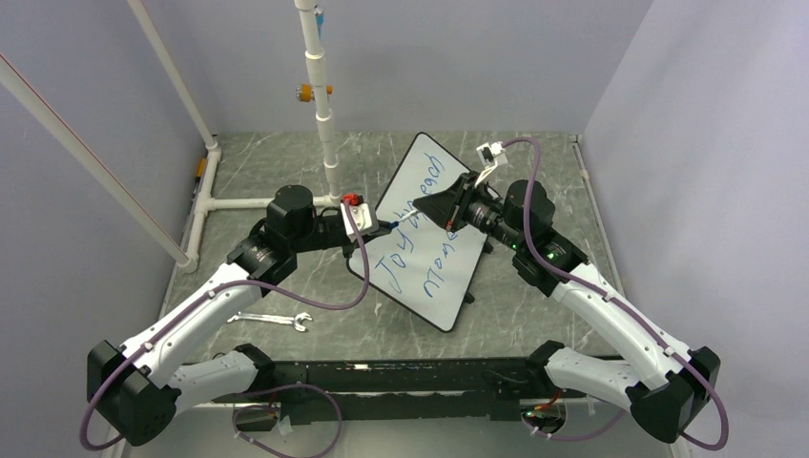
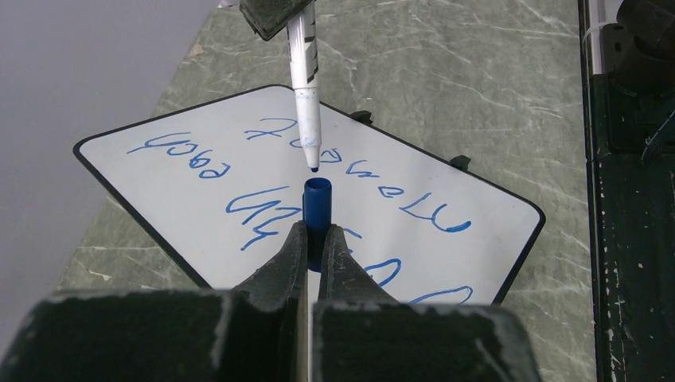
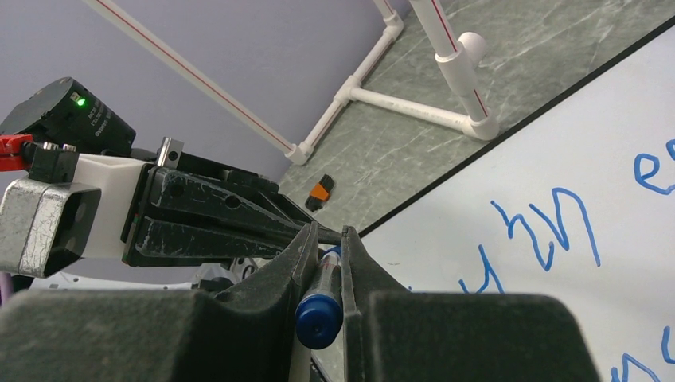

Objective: Write a sentence on the whiteboard
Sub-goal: Close the whiteboard marker at the center of the board.

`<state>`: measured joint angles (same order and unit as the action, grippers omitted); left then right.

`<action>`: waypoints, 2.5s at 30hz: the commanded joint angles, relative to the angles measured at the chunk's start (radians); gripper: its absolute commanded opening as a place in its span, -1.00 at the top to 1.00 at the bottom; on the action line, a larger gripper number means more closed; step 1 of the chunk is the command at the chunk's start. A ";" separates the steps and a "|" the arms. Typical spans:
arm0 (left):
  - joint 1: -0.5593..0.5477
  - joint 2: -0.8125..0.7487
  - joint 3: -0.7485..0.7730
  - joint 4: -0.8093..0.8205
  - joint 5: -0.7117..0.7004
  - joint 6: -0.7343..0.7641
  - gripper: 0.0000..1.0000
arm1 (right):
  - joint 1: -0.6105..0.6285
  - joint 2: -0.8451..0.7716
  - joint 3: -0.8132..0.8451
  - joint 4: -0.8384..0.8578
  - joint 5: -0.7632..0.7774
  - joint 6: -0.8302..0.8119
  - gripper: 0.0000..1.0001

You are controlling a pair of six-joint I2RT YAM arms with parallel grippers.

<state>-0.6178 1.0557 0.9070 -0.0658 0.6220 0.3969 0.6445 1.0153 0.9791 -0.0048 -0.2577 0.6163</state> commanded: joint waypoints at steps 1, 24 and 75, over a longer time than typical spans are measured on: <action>-0.004 -0.028 -0.001 0.032 0.001 -0.015 1.00 | 0.012 0.000 0.046 0.057 0.027 -0.013 1.00; -0.006 -0.021 0.018 0.013 -0.010 -0.043 1.00 | 0.038 0.020 0.044 0.032 0.055 -0.016 1.00; -0.006 0.006 0.050 -0.014 -0.046 -0.108 1.00 | 0.075 0.036 0.066 -0.013 0.075 -0.024 1.00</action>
<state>-0.6216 1.0595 0.9096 -0.0940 0.5770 0.3080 0.7136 1.0504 1.0218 -0.0601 -0.1658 0.5781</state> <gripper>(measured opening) 0.036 0.150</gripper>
